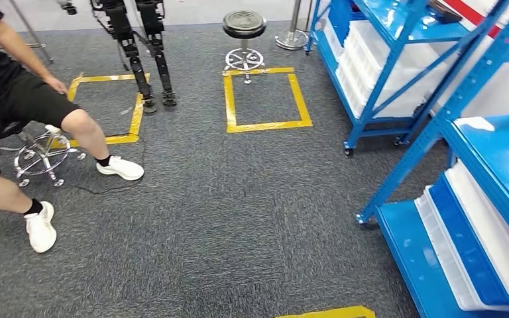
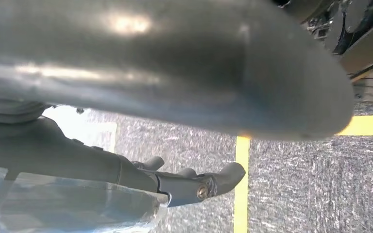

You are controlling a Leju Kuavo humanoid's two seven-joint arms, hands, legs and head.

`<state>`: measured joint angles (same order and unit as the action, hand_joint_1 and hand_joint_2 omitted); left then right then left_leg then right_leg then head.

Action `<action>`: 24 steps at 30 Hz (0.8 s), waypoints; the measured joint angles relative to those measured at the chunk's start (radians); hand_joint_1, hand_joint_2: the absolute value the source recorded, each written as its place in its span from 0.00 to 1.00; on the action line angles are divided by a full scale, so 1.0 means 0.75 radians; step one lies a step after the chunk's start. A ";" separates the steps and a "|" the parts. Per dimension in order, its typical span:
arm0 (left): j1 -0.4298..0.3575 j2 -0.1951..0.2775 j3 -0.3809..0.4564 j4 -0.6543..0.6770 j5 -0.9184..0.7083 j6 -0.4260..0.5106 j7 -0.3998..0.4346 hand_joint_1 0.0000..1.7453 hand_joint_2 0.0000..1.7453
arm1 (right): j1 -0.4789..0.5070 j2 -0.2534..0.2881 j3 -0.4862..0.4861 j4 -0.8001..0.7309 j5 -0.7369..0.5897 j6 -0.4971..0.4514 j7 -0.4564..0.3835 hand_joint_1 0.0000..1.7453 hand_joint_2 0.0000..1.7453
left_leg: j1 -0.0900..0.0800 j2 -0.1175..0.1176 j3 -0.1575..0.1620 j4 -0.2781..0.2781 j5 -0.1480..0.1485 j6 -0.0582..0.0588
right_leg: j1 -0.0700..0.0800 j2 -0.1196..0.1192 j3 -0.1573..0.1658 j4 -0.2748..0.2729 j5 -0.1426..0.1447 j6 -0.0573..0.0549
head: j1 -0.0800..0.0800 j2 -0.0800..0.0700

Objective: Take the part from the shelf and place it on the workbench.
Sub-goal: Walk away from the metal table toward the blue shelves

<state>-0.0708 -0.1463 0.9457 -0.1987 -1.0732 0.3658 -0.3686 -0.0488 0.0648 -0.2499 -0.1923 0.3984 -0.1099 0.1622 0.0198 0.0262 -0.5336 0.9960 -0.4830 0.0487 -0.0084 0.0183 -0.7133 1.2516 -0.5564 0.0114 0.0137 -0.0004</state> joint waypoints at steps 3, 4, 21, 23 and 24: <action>0.000 0.002 0.000 0.000 -0.004 0.000 0.000 0.00 0.00 | 0.004 0.001 0.000 0.000 0.003 0.000 0.004 0.00 0.00 | 0.002 0.052 0.004 0.001 -0.008 -0.011 | -0.023 -0.021 -0.003 0.005 0.017 0.041 | 0.001 0.000; 0.000 0.002 0.000 0.000 -0.006 0.000 0.001 0.00 0.00 | 0.005 0.001 0.000 0.000 0.004 0.000 0.006 0.00 0.00 | 0.003 0.067 0.009 0.002 -0.013 -0.018 | -0.032 -0.045 0.048 -0.091 0.053 0.059 | 0.001 0.000; -0.001 0.004 -0.001 0.002 -0.021 0.009 0.021 0.00 0.00 | -0.002 -0.006 0.000 0.000 0.028 0.005 0.006 0.00 0.00 | 0.023 -0.116 -0.055 0.122 -0.047 -0.058 | -0.001 0.108 0.196 -0.312 0.130 -0.028 | -0.023 0.000; -0.002 0.004 -0.001 0.002 -0.021 0.009 0.021 0.00 0.00 | -0.003 -0.006 0.000 0.000 0.030 0.005 0.002 0.00 0.00 | 0.018 -0.148 -0.028 0.049 -0.028 -0.052 | 0.001 0.136 0.187 -0.313 0.131 -0.013 | -0.023 0.000; -0.003 0.004 -0.001 0.002 -0.021 0.009 0.021 0.00 0.00 | -0.002 -0.007 0.000 0.000 0.030 0.005 0.001 0.00 0.00 | 0.012 -0.135 -0.025 0.042 -0.028 -0.048 | 0.000 0.150 0.179 -0.315 0.132 -0.001 | -0.023 0.000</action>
<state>-0.0730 -0.1431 0.9449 -0.1976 -1.0891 0.3728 -0.3529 -0.0501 0.0598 -0.2499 -0.1923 0.4211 -0.1060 0.1631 0.0291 -0.0749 -0.5521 1.0273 -0.5043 0.0125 -0.0083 0.1310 -0.5792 1.0150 -0.4572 0.0110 -0.0035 -0.0004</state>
